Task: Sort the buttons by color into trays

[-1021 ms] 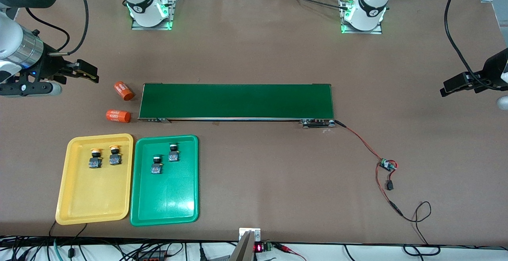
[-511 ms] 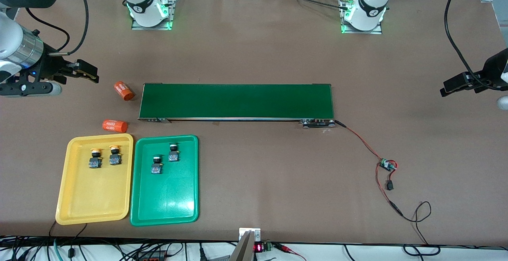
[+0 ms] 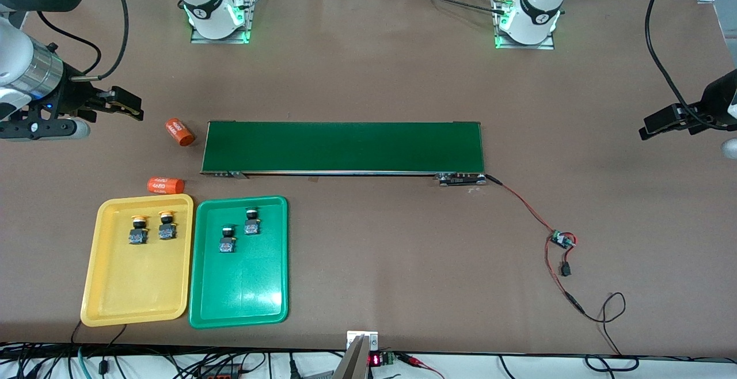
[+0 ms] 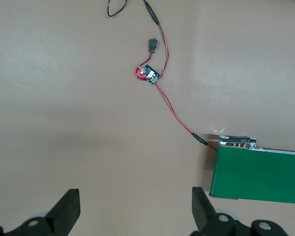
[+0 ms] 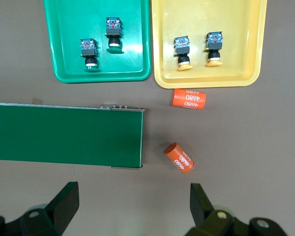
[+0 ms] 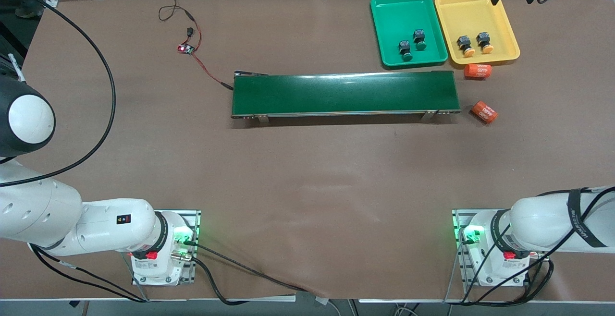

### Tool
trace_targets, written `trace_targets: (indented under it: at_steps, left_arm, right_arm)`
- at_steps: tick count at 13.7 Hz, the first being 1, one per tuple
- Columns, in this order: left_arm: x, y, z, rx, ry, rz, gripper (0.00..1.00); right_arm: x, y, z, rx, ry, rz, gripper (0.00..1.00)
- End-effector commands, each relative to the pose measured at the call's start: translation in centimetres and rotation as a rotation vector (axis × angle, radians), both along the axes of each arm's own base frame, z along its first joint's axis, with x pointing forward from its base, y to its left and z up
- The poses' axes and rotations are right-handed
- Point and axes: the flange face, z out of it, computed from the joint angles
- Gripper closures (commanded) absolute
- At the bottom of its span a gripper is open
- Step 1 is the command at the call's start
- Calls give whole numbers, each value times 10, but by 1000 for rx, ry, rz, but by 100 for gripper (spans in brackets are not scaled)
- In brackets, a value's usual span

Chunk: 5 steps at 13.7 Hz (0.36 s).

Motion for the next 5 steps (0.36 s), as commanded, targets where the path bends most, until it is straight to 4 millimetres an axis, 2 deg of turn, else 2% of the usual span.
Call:
trace_targets:
  at_steps: [1, 5]
  left_arm:
    - [-4, 3, 2, 12, 3, -11, 0]
    - [-5, 3, 2, 13, 6, -2, 0]
  right_arm:
    - [3, 2, 4, 16, -3, 2, 0]
    - [2, 1, 4, 10, -4, 7, 0]
